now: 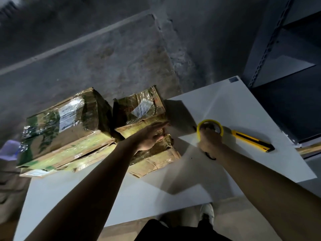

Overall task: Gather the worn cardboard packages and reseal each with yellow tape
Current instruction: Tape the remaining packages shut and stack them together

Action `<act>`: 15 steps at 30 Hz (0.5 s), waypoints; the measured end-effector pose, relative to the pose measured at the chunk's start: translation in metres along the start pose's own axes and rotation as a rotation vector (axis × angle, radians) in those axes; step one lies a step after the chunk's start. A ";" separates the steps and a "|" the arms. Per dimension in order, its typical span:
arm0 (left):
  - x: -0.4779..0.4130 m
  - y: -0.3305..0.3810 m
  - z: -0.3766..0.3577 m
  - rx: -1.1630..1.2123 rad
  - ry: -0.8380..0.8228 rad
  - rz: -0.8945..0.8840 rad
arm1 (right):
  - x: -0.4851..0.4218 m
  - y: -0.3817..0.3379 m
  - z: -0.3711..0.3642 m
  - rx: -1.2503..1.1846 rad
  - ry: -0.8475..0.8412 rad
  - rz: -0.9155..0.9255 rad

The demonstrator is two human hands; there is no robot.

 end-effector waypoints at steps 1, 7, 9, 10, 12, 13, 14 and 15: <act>0.000 0.000 -0.001 0.016 0.007 0.013 | 0.001 -0.001 0.002 -0.001 0.014 0.014; -0.003 0.009 0.001 0.084 0.183 0.019 | 0.004 -0.019 0.030 -0.298 0.180 0.109; -0.004 0.019 0.005 0.075 0.271 -0.021 | 0.001 -0.028 0.041 -0.418 0.263 0.166; -0.005 0.024 0.007 0.070 0.307 -0.037 | 0.001 -0.032 0.048 -0.459 0.293 0.179; -0.007 0.031 0.010 0.062 0.361 -0.059 | 0.009 -0.044 0.064 -0.528 0.316 0.202; -0.008 0.035 0.012 0.063 0.367 -0.063 | 0.014 -0.050 0.073 -0.564 0.328 0.228; -0.008 0.039 0.015 0.073 0.368 -0.070 | 0.018 -0.055 0.080 -0.598 0.342 0.251; -0.007 0.043 0.017 0.092 0.359 -0.075 | 0.022 -0.060 0.086 -0.635 0.351 0.265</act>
Point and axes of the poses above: each hand's wrist, its own x-axis away from the middle knuckle, its own z-axis out of the back of the hand, y = z × x, the point moved 1 cm from there along -x, towards the middle knuckle, and after that the axes turned 14 degrees about z, right-handed, at the moved point
